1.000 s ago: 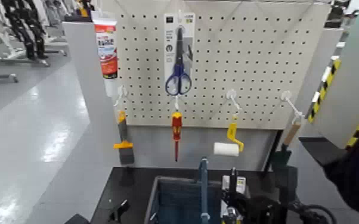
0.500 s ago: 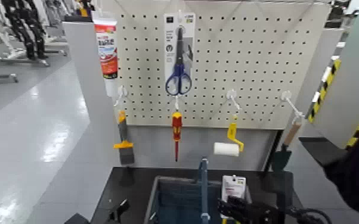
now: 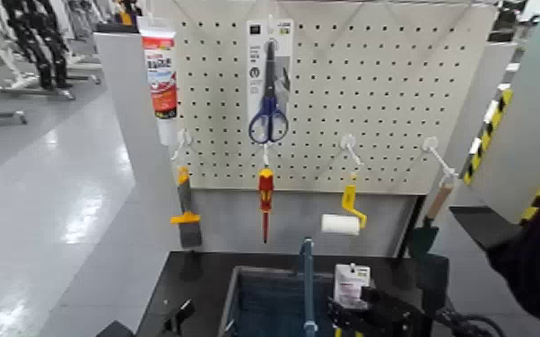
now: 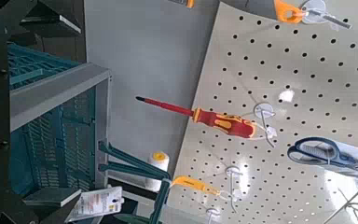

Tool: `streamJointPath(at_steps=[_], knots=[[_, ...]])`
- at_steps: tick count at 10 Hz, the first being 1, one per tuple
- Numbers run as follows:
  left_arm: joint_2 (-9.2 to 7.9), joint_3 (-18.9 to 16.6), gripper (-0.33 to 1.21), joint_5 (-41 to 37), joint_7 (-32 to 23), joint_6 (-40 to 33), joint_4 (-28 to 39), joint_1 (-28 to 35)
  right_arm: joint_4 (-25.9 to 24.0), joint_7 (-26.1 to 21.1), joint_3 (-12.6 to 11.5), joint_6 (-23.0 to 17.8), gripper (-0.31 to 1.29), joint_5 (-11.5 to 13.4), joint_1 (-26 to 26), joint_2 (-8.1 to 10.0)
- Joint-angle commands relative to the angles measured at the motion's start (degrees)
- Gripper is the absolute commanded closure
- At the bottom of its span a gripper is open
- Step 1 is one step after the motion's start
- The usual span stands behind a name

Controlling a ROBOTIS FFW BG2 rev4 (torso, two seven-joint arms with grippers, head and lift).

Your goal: Put the black wrench into the crate.

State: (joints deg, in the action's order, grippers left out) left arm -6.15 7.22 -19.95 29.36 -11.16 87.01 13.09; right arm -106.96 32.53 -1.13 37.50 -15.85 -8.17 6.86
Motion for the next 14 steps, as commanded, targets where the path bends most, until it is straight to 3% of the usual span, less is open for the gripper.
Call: streamJointPath(at_steps=[1, 4, 6, 7, 9, 11, 14], knots=[[0.0, 0.0, 0.1, 0.0, 0.0, 0.0, 0.0, 0.1, -0.3, -0.1, -0.3, -3.2, 0.03, 0.5, -0.8, -0.01], [0.0, -0.1, 0.1, 0.0, 0.0, 0.0, 0.2, 0.2, -1.8, -4.6, -0.2, -17.7, 0.03, 3.5, -7.0, -0.09], [0.09, -0.4, 0.1, 0.1, -0.1, -0.1, 0.4, 0.5, -3.0, -10.6, 0.1, -29.3, 0.03, 4.1, -12.9, -0.01], [0.09, -0.5, 0.1, 0.1, -0.1, -0.1, 0.4, 0.6, -3.9, -15.3, 1.1, -33.0, 0.03, 5.5, -15.7, 0.35], [0.09, -0.7, 0.1, 0.3, -0.1, -0.1, 0.7, 0.8, -3.5, -21.8, 3.7, -38.6, 0.04, 6.6, -20.1, 1.14], [0.0, -1.0, 0.1, 0.3, -0.2, -0.1, 0.8, 1.0, -1.2, -24.4, 4.3, -45.2, 0.05, 7.8, -22.9, 0.7], [0.09, -1.0, 0.1, 0.4, -0.2, 0.2, 0.8, 1.0, -0.7, -27.1, 4.5, -48.5, 0.05, 8.5, -25.0, 0.61]])
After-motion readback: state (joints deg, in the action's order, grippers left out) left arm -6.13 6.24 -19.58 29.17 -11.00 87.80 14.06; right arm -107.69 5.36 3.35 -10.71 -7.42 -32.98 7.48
